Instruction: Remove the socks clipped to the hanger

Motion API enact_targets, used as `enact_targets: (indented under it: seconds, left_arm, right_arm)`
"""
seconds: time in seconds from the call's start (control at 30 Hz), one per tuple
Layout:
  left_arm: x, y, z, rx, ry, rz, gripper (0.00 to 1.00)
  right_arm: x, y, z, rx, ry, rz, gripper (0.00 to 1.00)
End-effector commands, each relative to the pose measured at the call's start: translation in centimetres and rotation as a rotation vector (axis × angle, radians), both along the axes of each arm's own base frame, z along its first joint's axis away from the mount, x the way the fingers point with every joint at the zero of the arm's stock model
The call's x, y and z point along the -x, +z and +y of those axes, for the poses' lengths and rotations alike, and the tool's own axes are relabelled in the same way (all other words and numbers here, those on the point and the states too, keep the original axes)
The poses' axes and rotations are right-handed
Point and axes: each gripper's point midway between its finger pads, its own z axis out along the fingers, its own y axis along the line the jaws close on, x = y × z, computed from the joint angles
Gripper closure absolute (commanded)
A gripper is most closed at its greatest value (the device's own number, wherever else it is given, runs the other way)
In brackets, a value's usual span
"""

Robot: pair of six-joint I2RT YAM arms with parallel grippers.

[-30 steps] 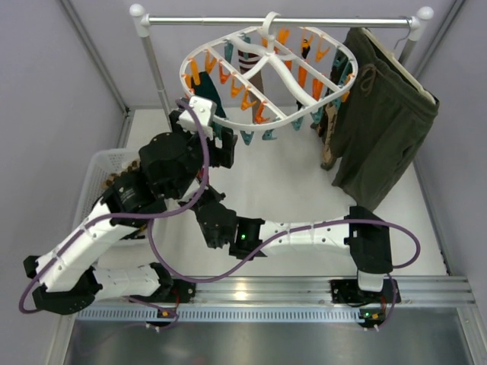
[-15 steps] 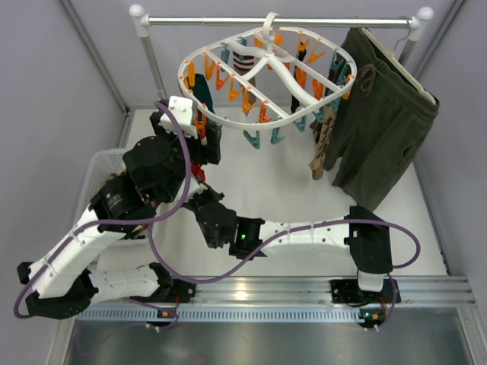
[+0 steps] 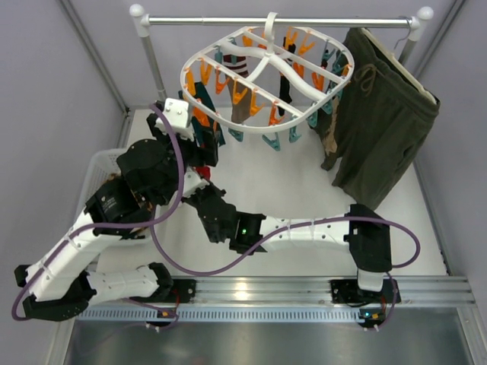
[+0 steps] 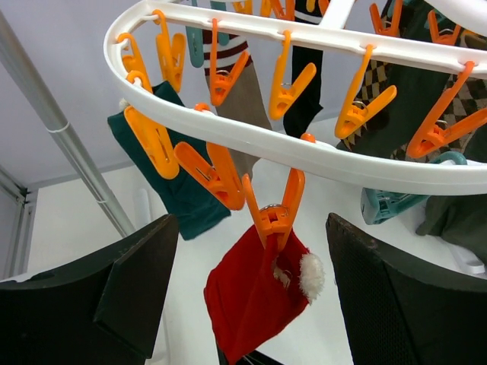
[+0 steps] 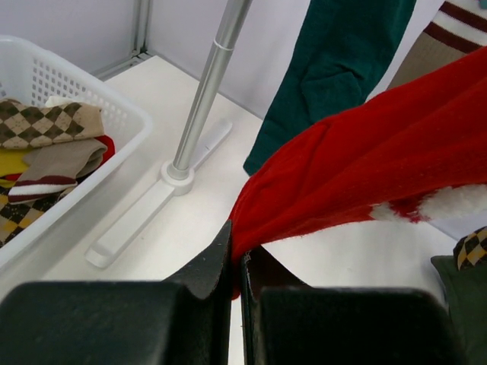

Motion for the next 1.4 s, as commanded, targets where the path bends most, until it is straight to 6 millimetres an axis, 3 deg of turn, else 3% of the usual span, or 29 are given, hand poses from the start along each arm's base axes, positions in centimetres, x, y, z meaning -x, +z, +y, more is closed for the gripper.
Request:
enact_targets:
  seconds: [0.0,0.2,0.4,0.63,0.67,0.8,1.03,1.07,1.1,1.17,1.2,1.23,1.3,1.33,1.37]
  left_arm:
    - [-0.4,0.7,-0.8,0.014,-0.007,-0.02,0.18]
    - [-1.8,0.4,-0.5,-0.015,0.089,-0.009,0.18]
    - [-2.5,0.3,-1.5,-0.021,0.09,-0.003,0.2]
    - [-3.2,0.6,-1.0,-0.023,0.15,-0.027,0.38]
    - [-3.1,0.7,-0.8,-0.016,0.155,-0.033,0.49]
    - [-3.1,0.7,-1.0,-0.006,0.154,-0.036,0.77]
    - [-2.9,0.4,-0.8,0.004,0.146,-0.031,0.81]
    - [-2.9,0.4,-0.8,0.002,0.143,-0.031,0.8]
    - [-2.7,0.2,-0.9,0.001,0.129,-0.03,0.63]
    - [-2.3,0.5,-0.5,0.018,0.115,-0.036,0.55]
    - [-2.0,0.4,-0.8,0.048,0.097,-0.029,0.52]
    - [-1.6,0.8,-0.3,0.073,0.092,-0.034,0.43]
    - [-1.2,0.7,0.1,0.087,0.091,-0.033,0.28]
    - [-0.7,1.2,1.2,0.112,0.106,-0.043,0.22]
    - [-0.4,1.3,1.9,0.125,0.119,-0.048,0.02]
  right_arm:
    - [-0.2,2.0,-0.4,-0.053,0.003,0.0,1.0]
    - [-0.1,1.8,-0.4,-0.042,0.007,0.0,1.0]
    - [0.4,2.0,-0.2,-0.052,0.031,0.001,1.0]
    - [0.9,1.8,-0.3,-0.051,0.043,-0.002,1.0]
    - [0.9,1.7,-0.4,-0.051,0.04,-0.001,1.0]
    - [1.2,1.0,-0.9,-0.051,0.04,0.007,1.0]
    - [2.3,-0.6,-1.5,-0.06,0.085,0.03,1.0]
    - [2.4,-1.4,-1.7,-0.047,0.093,0.038,1.0]
    - [2.9,-1.4,-1.3,-0.049,0.135,0.039,1.0]
    - [3.3,-1.9,-1.1,-0.051,0.18,0.046,1.0]
    - [3.5,-1.5,-1.0,-0.064,0.206,0.049,1.0]
    - [4.2,-1.5,0.0,-0.082,0.287,0.068,1.0]
    - [4.1,-1.0,0.1,-0.112,0.337,0.095,1.0]
    - [4.9,-0.7,1.1,-0.137,0.429,0.117,1.0]
    - [5.1,-0.2,1.5,-0.155,0.469,0.126,1.0]
